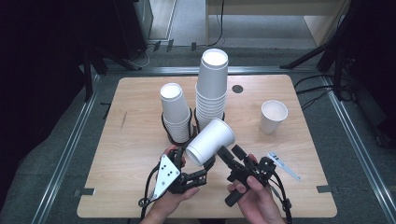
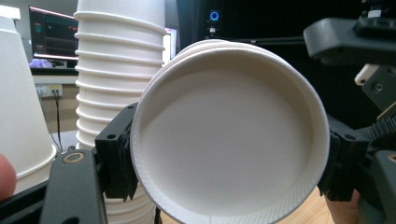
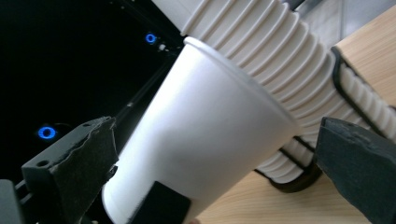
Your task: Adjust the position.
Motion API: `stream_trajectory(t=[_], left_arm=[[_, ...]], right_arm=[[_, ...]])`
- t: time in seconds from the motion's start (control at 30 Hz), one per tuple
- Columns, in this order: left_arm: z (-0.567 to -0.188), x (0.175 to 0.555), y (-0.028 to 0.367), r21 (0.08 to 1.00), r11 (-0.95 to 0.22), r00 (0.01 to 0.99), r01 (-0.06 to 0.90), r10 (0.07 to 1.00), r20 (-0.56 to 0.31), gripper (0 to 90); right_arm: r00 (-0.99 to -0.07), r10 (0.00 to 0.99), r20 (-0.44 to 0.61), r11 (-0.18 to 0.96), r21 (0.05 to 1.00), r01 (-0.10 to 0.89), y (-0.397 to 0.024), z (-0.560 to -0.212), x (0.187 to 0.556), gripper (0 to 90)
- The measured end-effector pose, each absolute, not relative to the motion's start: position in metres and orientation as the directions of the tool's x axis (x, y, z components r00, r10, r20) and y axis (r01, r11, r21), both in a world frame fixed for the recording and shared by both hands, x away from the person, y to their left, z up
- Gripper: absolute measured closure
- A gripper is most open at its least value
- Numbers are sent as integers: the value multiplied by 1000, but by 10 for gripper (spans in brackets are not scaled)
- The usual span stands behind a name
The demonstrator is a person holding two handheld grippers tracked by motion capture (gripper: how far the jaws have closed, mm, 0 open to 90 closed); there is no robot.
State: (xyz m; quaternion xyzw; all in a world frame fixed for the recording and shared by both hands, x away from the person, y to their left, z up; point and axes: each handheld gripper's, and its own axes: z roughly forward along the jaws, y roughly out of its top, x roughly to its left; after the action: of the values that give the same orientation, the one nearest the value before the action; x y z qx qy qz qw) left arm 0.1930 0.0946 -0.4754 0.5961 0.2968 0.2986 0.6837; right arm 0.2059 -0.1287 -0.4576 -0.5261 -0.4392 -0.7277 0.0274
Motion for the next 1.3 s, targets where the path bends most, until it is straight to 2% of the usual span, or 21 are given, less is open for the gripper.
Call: stream_trajectory(t=[0.13,0.3,0.7,0.83,1.3], left_arm=[[-477,192,93,992,108,652,-59,757,-44,240],[-477,190,90,992,109,657,-67,753,-38,240],[-479,187,84,992,99,664,-79,748,-22,239],[-479,186,82,991,102,666,-87,746,-19,239],[-480,181,74,992,93,688,-89,725,-7,239]], right_arm=[[-439,402,804,-619,592,517,-127,-458,206,0],[-395,338,854,-644,516,564,-130,-460,210,0],[-330,246,912,-663,406,629,-131,-464,213,0],[-306,176,936,-686,340,643,-131,-466,213,9],[-289,151,945,-694,310,650,-128,-470,214,11]])
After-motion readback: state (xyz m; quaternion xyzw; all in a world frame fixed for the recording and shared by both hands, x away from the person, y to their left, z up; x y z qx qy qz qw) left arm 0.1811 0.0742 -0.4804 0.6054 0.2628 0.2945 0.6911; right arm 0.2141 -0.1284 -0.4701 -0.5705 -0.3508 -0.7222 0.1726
